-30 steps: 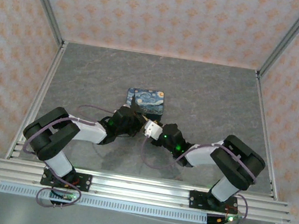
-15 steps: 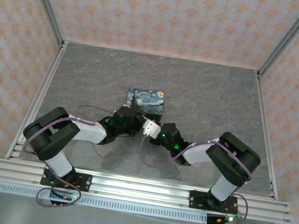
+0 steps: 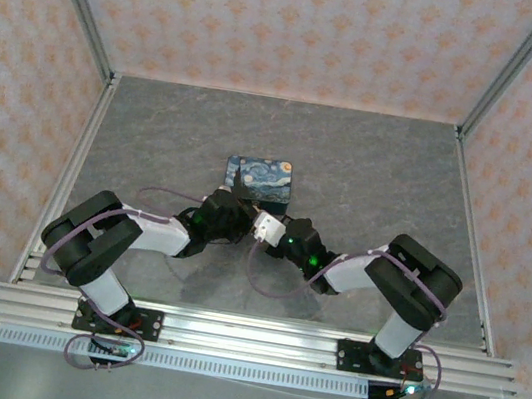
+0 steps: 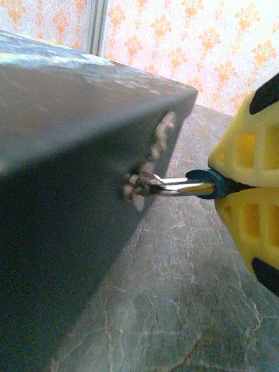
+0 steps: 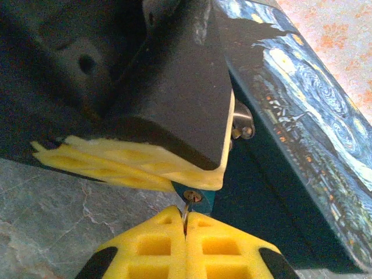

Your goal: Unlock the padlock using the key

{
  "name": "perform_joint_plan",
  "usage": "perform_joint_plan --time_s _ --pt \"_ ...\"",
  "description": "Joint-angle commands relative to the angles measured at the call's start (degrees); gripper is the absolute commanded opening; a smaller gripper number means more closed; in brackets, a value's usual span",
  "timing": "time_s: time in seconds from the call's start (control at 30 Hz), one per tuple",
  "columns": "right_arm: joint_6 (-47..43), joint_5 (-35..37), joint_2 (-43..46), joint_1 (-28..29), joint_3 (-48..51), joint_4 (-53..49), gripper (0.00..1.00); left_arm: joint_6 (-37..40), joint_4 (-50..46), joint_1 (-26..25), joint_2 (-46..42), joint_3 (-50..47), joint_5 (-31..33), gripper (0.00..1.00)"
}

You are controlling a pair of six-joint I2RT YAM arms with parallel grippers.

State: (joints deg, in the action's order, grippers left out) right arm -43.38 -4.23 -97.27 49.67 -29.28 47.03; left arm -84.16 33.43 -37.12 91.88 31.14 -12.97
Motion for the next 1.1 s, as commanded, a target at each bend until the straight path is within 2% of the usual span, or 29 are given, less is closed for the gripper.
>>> perform_joint_plan --time_s 0.0,0.27,0.43,0.6,0.67,0.9,1.07 --pt "1.6 1.29 -1.36 -0.41 -1.57 2.45 0.0 -0.04 0.82 -0.67 -0.73 0.5 -0.57 0.0" --pt "5.8 -0.36 -0.65 -1.21 -1.13 3.63 0.0 -0.06 0.83 -0.69 -0.68 0.51 -0.78 0.0" --pt "9.66 -3.3 1.05 -1.4 -1.83 -0.07 0.0 0.52 0.54 -0.68 -0.84 0.51 -0.49 0.0" --pt "13.46 -4.05 1.03 -1.93 -1.75 -1.93 0.0 2.82 -3.03 -0.58 -2.67 0.68 1.01 0.29" --pt "15.11 -4.4 0.86 -2.36 -1.67 -2.58 0.0 3.83 -4.75 -0.33 -3.83 0.77 1.33 0.36" --pt "22.01 -8.41 0.82 -4.53 -0.88 -2.84 0.0 8.58 -14.33 1.14 -10.82 0.86 2.85 0.55" --pt "28.34 -11.88 1.23 -5.69 -0.72 -2.94 0.0 12.81 -21.88 2.64 -16.88 0.77 4.85 0.61"
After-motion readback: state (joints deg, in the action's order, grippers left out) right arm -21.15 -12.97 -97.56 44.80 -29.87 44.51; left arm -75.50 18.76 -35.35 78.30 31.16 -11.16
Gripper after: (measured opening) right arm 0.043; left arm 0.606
